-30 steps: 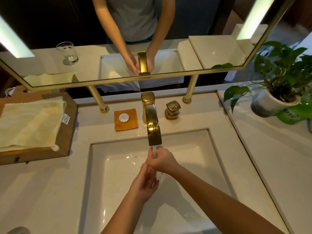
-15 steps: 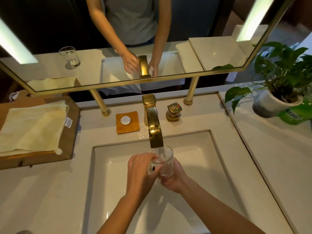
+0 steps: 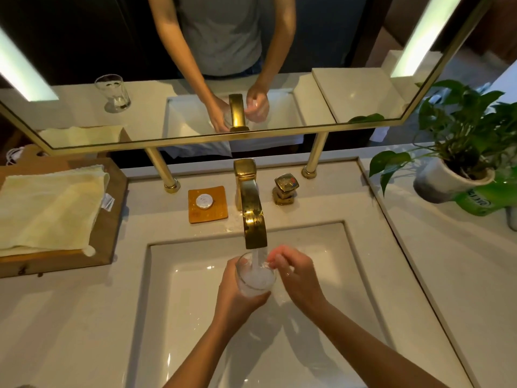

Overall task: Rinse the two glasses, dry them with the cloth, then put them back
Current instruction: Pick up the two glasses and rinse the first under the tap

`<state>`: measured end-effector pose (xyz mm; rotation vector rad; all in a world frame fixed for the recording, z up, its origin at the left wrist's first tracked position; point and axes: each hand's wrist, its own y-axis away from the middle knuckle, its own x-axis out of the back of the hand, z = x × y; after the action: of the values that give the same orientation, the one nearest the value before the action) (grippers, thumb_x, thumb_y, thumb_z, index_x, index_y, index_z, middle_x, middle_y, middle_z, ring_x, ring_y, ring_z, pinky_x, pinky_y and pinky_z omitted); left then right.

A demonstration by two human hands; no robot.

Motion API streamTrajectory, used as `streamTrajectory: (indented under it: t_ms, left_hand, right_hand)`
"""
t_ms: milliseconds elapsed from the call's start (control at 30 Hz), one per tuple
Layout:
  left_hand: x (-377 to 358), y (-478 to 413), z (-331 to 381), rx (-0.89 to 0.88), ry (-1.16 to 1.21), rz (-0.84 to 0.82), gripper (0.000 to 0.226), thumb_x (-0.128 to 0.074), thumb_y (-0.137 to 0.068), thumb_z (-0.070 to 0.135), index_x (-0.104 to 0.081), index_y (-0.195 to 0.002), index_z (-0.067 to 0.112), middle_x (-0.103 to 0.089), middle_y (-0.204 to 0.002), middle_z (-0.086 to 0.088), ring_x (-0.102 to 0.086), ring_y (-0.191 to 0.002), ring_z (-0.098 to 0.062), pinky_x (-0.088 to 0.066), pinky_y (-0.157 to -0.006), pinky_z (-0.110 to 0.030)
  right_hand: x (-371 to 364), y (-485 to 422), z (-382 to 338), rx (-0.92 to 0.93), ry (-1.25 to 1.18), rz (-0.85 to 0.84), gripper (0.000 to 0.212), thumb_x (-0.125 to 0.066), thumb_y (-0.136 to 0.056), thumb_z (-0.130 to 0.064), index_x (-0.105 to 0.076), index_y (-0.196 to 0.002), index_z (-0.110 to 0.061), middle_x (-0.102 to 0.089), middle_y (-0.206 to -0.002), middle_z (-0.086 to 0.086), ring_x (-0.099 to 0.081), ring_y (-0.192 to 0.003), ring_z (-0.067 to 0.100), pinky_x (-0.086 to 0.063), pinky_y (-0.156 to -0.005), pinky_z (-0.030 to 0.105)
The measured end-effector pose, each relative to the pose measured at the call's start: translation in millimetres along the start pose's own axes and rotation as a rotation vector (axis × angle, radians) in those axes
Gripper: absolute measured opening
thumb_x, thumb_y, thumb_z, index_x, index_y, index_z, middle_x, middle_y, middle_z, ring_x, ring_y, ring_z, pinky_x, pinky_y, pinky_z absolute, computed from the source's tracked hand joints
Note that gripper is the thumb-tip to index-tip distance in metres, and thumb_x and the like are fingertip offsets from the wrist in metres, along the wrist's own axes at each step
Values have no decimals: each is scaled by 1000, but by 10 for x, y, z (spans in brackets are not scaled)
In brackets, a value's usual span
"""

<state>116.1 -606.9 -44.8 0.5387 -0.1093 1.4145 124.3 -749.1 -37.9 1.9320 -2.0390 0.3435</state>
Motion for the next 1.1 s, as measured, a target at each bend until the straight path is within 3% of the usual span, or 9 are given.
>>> streamTrajectory:
  t_ms: [133, 233, 300, 400, 533, 733, 867, 967, 1100]
  left_hand:
    - [-107, 69, 43, 14, 94, -70, 44, -69, -81, 3, -47, -120, 7, -59, -102, -2, -62, -96, -16, -54, -84, -33]
    - [-92, 53, -123, 26, 68, -6, 57, -69, -75, -9, -46, -125, 5, -59, -102, 1, -61, -101, -25, -49, -76, -17]
    - [-16, 45, -217, 67, 47, -1, 62, -73, -70, -5, -46, -123, 14, -61, -105, -1, -62, -101, -25, -50, -77, -19]
    - [-2, 58, -236, 66, -22, -23, 70, -81, -62, 8, -46, -120, 23, -60, -113, -3, -61, -101, -18, -54, -85, -33]
    - [-93, 38, -199, 4, 66, 24, 37, -65, -83, 17, -49, -117, 16, -62, -103, -12, -64, -96, -25, -56, -84, -47]
    - [-36, -18, -226, 73, -88, -15, 50, -75, -72, 36, -43, -110, 29, -63, -92, 4, -65, -82, -12, -59, -66, -30]
    - [-203, -19, -376, 5, -185, 62, 43, -70, -76, 28, -37, -100, 41, -61, -88, 6, -63, -82, -13, -57, -65, -31]
    - [-148, -65, -376, 28, -213, 88, 26, -58, -87, 33, -39, -93, 49, -60, -89, 9, -62, -82, -10, -57, -70, -36]
    - [-122, -24, -279, 23, -201, 23, 40, -69, -76, 39, -42, -105, 36, -62, -89, 11, -63, -80, -7, -55, -67, -26]
  right_hand:
    - [-136, 32, -183, -21, 548, -568, 39, -33, -102, -43, -62, -115, -22, -67, -110, 3, -60, -105, 16, -30, -111, 35]
    - [-261, 41, -216, -70, 539, -675, 43, -35, -101, -42, -54, -129, -15, -66, -109, 11, -61, -101, 22, -43, -101, 41]
    - [-202, 63, -185, -67, 514, -723, 42, -36, -101, -46, -66, -105, -16, -67, -99, 8, -61, -93, 20, -48, -93, 39]
    - [-206, 49, -173, -129, 497, -660, 52, -31, -99, -53, -67, -92, -16, -67, -95, 7, -61, -90, 21, -49, -89, 38]
    - [-453, -21, -191, -145, 545, -532, 45, -32, -101, -44, -63, -100, -11, -66, -92, 10, -64, -87, 23, -49, -93, 44]
    - [-246, 77, -52, 192, 843, -449, 47, -29, -101, -46, -66, -83, -24, -70, -89, -2, -61, -102, 13, -8, -117, 43]
    - [-526, 17, -74, -259, 487, -375, 46, -27, -100, -46, -64, -102, -19, -70, -98, 5, -64, -95, 18, -39, -105, 42]
    - [-472, 143, -48, -154, 439, -383, 40, -34, -101, -43, -64, -104, -17, -70, -97, 7, -64, -94, 19, -45, -100, 42]
    - [-142, 124, -79, 116, 725, -583, 60, -13, -97, -57, -64, -101, -24, -70, -107, 1, -58, -114, 15, -3, -121, 42]
